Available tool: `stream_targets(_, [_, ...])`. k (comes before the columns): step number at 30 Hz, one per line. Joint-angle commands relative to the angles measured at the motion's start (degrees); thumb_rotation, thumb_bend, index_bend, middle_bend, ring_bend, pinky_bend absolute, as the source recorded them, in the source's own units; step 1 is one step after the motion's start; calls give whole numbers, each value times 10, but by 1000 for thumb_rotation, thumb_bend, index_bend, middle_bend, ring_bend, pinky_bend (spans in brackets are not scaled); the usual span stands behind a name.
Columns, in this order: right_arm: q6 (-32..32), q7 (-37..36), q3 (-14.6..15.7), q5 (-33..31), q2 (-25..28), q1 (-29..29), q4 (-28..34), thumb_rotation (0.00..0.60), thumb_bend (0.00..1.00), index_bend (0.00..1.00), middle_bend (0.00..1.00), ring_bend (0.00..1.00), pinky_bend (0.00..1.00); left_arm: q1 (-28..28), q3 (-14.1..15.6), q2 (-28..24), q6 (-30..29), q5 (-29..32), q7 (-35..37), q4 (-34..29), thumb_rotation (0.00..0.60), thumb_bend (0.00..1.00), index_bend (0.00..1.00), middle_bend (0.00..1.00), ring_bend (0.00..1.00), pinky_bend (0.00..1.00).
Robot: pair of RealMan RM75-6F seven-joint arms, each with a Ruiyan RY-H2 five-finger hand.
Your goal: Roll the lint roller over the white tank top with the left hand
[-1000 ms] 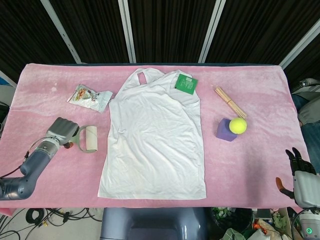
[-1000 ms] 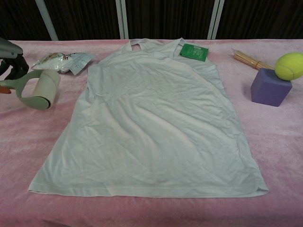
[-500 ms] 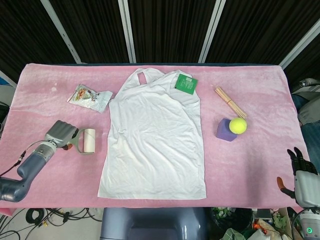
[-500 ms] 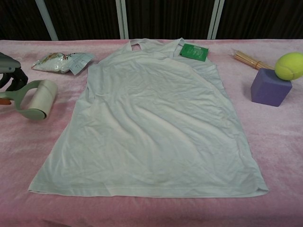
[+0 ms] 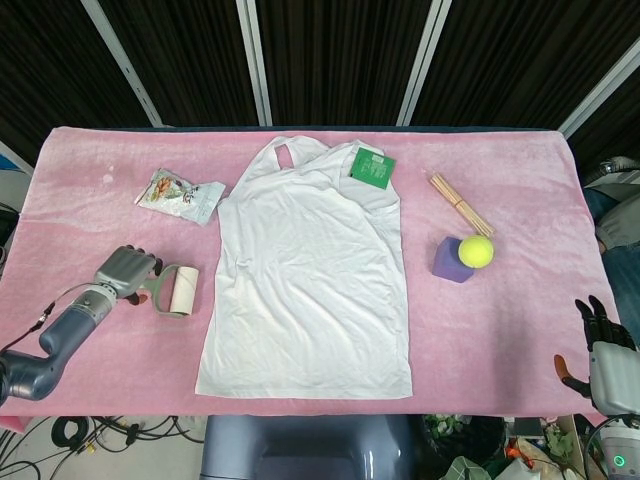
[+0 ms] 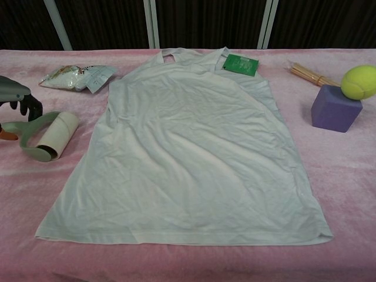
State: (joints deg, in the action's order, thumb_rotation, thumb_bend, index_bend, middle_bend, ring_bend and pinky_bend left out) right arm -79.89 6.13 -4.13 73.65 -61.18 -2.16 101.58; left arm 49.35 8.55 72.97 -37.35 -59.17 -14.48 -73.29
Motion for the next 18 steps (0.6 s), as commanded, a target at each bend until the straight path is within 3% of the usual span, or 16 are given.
stream_targets(1, [0,0,0,0,0,0,0,600,293,24,0,169,151,14,-8,-19,17,54,-32,-29,600,106,126,1,0,0])
stream_targets(7, [1,-1,1,2,1,-1,0,600,292,24,0,169,151,8,-37,-63,-43,99,-38,-123,600,105,95,4,0,0])
stream_targets(12, [2,-2,1,2,1,-1,0,600,293,24,0,169,151,-12,-20,-137,-126,116,-90,-248,600,108,95,9,0,0])
stream_targets(15, [2,-1,1,2,1,-1,0,600,292,24,0,169,151,-52,-21,-161,-220,78,-88,-310,600,135,121,20,0,0])
stream_targets(18, [1,-1,2,4,2,0,1,600,292,24,0,169,151,-116,-15,-163,-327,-19,-35,-326,600,161,133,30,0,0])
